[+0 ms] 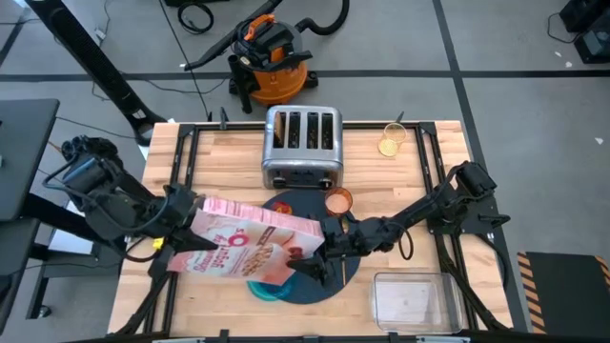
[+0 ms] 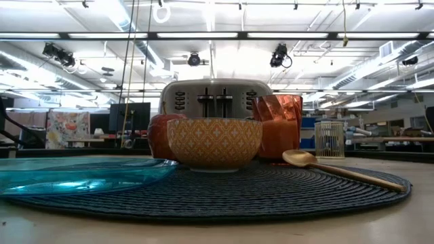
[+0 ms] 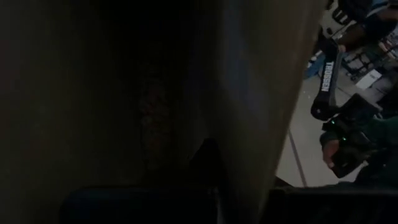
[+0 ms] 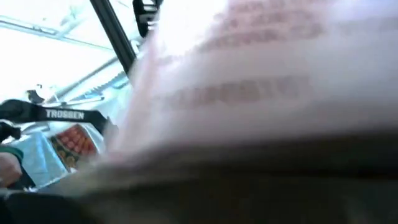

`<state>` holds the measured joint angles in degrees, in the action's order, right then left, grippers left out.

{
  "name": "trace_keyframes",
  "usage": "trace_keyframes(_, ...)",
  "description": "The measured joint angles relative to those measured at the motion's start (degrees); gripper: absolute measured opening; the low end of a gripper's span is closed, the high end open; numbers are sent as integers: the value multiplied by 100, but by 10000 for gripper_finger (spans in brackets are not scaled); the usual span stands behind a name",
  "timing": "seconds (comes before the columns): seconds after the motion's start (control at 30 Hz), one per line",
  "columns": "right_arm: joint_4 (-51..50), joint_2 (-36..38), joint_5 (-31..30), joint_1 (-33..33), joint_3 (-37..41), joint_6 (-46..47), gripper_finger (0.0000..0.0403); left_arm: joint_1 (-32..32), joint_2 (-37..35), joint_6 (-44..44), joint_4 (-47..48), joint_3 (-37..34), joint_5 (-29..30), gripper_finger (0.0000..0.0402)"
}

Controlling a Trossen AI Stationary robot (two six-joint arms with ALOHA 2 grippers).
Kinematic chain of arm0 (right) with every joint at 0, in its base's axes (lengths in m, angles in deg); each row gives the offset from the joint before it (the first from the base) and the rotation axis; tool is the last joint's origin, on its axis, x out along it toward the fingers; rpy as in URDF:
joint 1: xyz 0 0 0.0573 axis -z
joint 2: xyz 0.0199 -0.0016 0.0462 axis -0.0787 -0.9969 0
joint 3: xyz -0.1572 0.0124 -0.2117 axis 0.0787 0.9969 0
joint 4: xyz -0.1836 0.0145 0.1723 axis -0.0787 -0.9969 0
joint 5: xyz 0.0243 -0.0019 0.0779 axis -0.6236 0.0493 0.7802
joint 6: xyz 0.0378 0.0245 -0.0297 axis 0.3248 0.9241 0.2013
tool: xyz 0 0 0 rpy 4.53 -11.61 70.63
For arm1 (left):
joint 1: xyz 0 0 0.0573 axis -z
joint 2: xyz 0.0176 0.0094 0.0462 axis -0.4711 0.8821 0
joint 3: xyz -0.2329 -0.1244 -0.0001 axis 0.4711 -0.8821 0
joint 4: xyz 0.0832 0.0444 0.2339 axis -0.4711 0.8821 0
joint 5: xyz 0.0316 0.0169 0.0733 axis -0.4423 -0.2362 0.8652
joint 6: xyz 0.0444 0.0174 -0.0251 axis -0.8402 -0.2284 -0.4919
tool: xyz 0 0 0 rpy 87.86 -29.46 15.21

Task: Arrange a breakfast setting
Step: Pour the pink cereal box into the blue bowl

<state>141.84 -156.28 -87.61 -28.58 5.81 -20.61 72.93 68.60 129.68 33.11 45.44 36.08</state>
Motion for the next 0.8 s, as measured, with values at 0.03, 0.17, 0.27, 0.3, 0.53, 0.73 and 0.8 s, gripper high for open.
trace_keyframes(0.03, -2, 0, 3, 17, -43, 27, 360, -45, 0, -37, -24, 0, -70, 0)
trace_keyframes(0.17, 213, 0, 4, 72, -71, 29, 336, -97, -7, -51, -33, 4, -139, 0)
trace_keyframes(0.27, 233, -2, 2, 97, -71, -17, 318, -97, -5, -43, -30, 4, -147, 0)
trace_keyframes(0.3, 235, -2, -5, 99, -71, -25, 313, -97, -4, -47, -30, 4, -158, 0)
trace_keyframes(0.53, 257, -2, -204, 105, -71, -148, 272, -102, 0, -93, -64, 4, -161, 1)
trace_keyframes(0.73, 301, -2, -204, 135, -71, -176, 229, -101, 0, -113, -100, 4, -163, 6)
trace_keyframes(0.8, 300, -2, -206, 139, -71, -179, 216, -100, 0, -113, -99, 4, -163, 6)
